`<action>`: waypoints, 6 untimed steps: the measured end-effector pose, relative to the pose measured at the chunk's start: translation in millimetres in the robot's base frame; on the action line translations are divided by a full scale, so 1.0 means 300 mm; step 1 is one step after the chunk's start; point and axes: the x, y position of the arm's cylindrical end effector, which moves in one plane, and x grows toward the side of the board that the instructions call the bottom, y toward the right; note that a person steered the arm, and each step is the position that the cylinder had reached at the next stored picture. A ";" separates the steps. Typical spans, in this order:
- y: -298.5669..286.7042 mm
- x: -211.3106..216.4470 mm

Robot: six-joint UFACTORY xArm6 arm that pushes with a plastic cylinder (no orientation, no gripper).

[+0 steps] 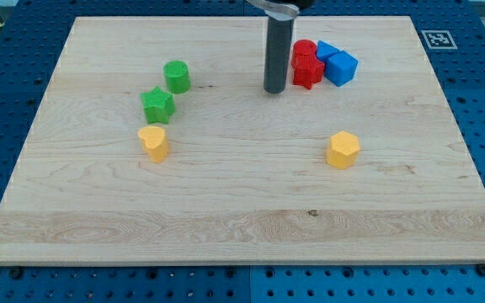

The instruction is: Move the green circle into the green star

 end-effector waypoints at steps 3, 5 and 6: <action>-0.051 -0.076; -0.053 -0.103; -0.060 -0.175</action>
